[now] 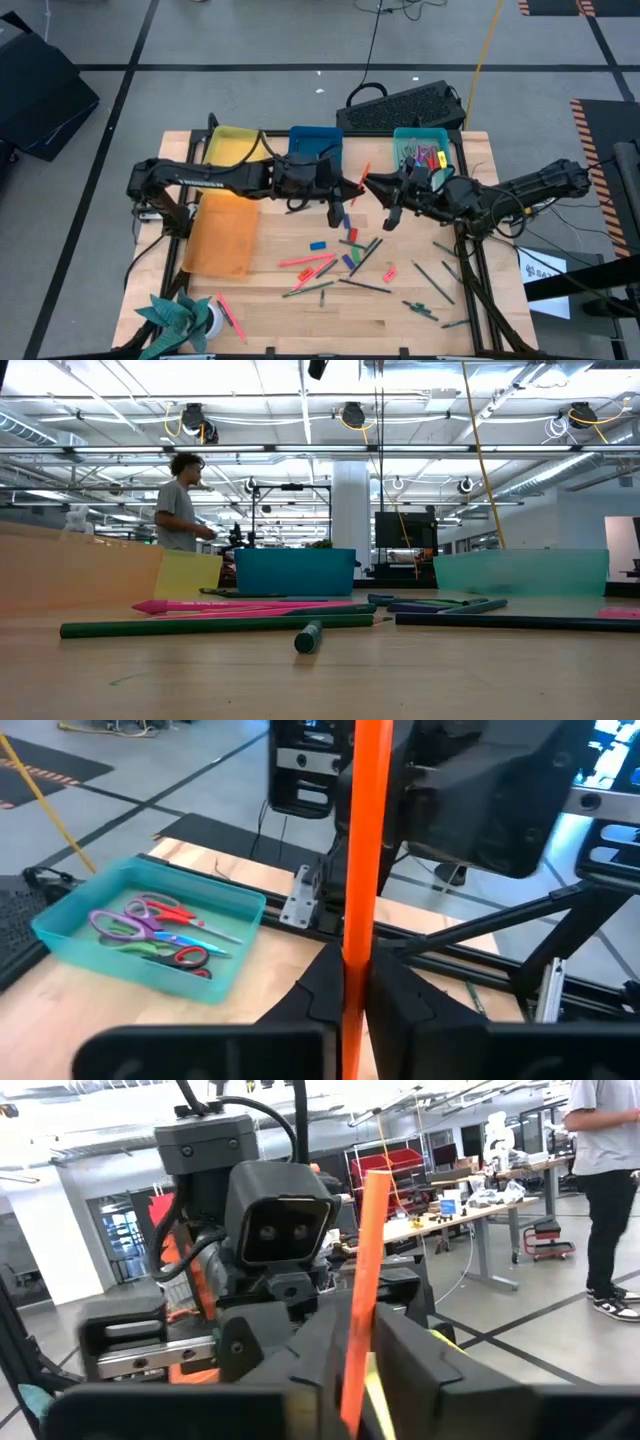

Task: Sort crayons/erasers/pens/pencils in bins
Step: Put the orange pencil into the blue bin

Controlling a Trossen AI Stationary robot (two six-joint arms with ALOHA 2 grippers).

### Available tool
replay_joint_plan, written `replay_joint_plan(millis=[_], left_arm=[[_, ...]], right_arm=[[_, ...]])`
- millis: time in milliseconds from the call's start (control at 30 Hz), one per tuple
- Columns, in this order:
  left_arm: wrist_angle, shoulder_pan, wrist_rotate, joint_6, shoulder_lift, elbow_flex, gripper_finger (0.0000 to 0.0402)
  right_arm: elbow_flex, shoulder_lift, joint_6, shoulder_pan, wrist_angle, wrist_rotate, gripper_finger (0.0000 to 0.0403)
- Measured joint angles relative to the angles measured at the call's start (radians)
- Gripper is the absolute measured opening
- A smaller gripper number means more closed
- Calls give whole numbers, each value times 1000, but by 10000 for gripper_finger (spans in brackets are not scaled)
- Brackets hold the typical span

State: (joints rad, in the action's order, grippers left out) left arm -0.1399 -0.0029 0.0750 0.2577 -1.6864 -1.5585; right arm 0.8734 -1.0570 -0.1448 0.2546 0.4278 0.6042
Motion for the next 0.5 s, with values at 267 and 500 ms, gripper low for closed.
replay_joint_plan(millis=[267, 500], left_arm=[[-239, 114, 38, 86, 46, -1, 20], [-543, 338, 117, 274, -22, -1, 21]], right_arm=[[0, 51, -40, 0, -135, 77, 169], [1, 23, -279, 8, -407, 73, 184]])
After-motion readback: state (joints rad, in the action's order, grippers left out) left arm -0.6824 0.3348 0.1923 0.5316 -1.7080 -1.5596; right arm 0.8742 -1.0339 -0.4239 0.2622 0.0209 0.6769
